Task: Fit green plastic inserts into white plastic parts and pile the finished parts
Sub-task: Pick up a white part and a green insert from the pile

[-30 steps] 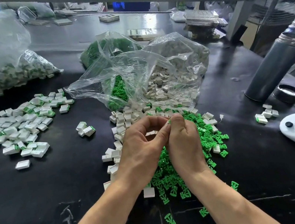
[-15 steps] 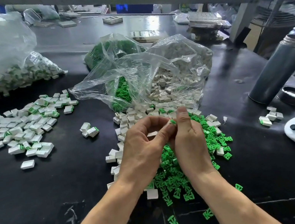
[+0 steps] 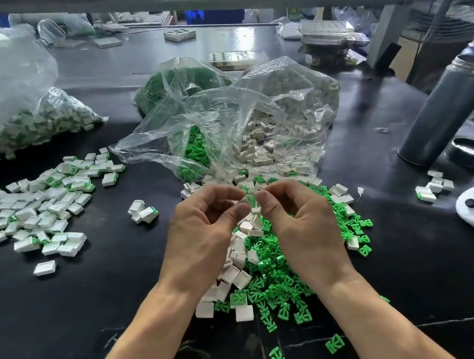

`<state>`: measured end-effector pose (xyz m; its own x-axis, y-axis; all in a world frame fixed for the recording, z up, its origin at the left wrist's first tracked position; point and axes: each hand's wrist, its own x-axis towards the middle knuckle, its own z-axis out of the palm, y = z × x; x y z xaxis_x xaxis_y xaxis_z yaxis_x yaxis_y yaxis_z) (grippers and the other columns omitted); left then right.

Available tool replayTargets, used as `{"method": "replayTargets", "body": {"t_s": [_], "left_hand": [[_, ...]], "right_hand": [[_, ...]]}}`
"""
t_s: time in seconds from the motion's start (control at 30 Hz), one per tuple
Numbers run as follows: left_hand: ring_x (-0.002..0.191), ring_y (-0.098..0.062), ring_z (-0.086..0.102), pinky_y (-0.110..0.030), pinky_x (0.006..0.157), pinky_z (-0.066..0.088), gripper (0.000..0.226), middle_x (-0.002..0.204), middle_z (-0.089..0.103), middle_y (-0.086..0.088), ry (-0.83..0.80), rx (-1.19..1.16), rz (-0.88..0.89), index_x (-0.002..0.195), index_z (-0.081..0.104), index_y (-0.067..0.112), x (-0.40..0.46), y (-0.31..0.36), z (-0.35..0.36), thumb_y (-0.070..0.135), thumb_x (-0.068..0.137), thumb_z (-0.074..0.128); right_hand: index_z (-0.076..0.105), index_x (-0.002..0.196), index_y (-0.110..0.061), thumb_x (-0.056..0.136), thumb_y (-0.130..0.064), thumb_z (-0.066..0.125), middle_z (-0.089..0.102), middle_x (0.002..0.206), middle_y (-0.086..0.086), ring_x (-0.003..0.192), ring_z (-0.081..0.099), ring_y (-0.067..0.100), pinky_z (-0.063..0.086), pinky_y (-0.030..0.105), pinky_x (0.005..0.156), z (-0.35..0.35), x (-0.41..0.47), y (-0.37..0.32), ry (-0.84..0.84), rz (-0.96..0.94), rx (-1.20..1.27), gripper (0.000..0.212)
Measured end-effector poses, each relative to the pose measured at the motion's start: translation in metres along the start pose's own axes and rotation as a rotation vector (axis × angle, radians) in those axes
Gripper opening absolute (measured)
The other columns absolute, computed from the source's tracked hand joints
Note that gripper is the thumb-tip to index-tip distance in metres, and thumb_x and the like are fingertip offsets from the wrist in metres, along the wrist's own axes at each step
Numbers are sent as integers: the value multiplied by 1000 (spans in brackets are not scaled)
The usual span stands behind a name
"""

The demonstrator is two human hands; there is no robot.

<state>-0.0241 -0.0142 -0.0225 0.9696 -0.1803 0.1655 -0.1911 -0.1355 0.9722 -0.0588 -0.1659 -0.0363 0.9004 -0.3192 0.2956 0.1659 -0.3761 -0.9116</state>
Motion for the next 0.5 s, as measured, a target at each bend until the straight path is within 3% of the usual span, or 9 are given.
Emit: {"method": "replayTargets", "body": {"t_s": [0.13,0.23,0.33,0.5], "left_hand": [[78,-6,68,-22,66,58,12,86,71,8,73,336,37,100,71,29,9,-12,-28,23,91,76],[87,-18,65,-45,81,59,6,94,66,6,209,614,35,97,72,24,19,-21,-50,23,92,75],[102,-30,61,-49,93,48,8,103,67,-6,322,904,6,97,76,21,27,-29,-63,24,89,77],[109,-38,55,-50,93,39,12,107,64,-14,395,1049,-59,99,77,18,34,-41,-70,21,87,78]], "right_hand": [[71,90,-29,98,-38,69,70,82,-24,74,65,1,48,15,62,-7,4,2,67,42,-91,12],[72,89,-29,97,-41,68,71,78,-18,72,65,2,49,19,63,-11,6,5,82,68,-138,15],[72,90,-28,97,-41,68,69,74,-15,70,62,1,46,20,64,-14,6,7,82,87,-162,16],[70,87,-29,97,-42,68,68,72,-16,69,61,-1,42,17,62,-17,7,8,74,94,-203,17]]}}
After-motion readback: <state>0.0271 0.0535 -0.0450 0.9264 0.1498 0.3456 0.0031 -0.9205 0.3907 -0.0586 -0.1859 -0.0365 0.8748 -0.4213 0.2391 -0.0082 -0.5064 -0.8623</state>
